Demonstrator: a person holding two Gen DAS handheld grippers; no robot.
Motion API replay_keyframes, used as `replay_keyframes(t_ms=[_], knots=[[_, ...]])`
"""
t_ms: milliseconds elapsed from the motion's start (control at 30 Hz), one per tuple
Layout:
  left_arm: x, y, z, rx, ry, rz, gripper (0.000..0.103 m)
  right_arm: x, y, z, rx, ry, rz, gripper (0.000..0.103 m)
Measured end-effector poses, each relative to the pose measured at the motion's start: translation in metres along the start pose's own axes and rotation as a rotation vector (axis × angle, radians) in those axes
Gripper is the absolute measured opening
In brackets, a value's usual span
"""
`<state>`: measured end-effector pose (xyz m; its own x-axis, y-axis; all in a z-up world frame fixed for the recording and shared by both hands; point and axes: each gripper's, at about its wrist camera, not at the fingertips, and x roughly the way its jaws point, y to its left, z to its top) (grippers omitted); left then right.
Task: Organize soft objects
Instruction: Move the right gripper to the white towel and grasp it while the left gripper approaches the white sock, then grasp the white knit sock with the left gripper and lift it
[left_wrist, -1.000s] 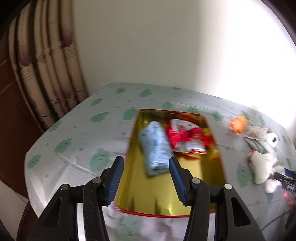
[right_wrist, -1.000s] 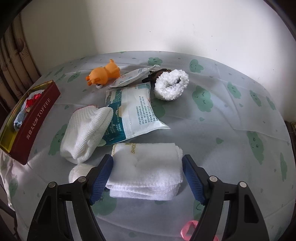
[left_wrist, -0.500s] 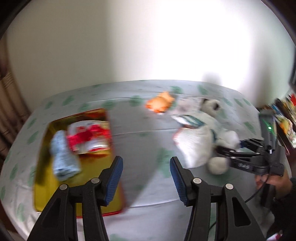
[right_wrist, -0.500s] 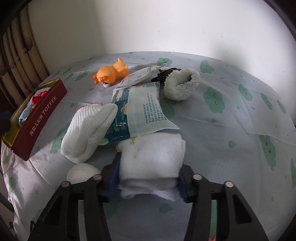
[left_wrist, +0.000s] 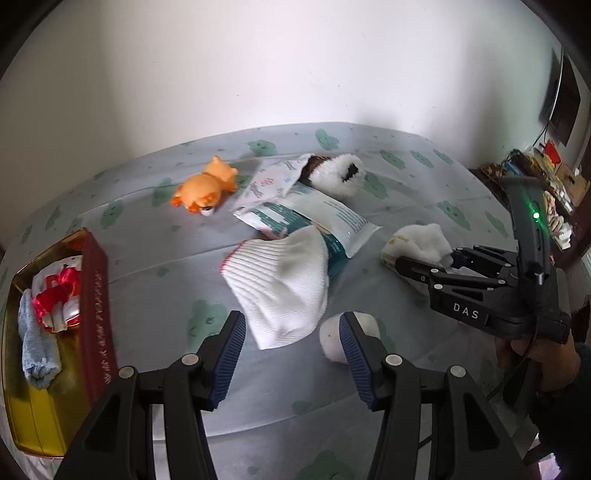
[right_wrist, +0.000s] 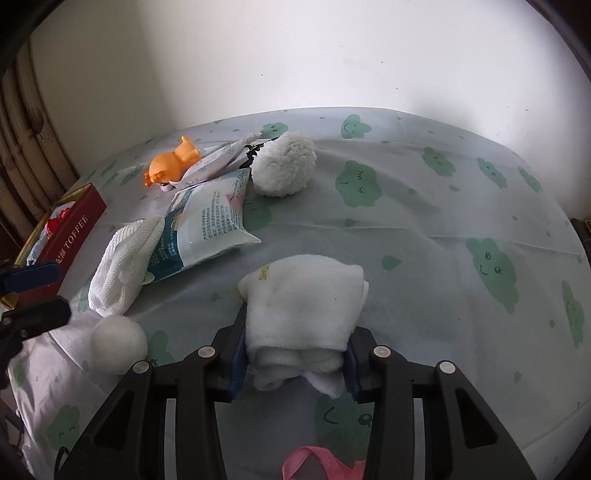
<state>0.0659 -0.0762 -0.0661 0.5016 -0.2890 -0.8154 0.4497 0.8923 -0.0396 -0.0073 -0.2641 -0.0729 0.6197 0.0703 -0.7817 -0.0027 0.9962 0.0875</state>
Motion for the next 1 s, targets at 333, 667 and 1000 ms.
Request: replay_keyframes(t_ms=[333, 667, 1000], knots=[[0.044, -0.013, 0.022, 0.001, 0.062, 0.066, 0.054, 0.001, -0.002, 0.0, 0.003, 0.003, 0.017, 0.041], [0.054, -0.001, 0.018, -0.004, 0.054, 0.119, 0.054, 0.001, -0.006, 0.0, 0.017, 0.002, 0.042, 0.043], [0.044, 0.007, 0.015, -0.04, 0.04, 0.075, 0.016, 0.001, -0.006, 0.0, 0.018, 0.002, 0.045, 0.045]])
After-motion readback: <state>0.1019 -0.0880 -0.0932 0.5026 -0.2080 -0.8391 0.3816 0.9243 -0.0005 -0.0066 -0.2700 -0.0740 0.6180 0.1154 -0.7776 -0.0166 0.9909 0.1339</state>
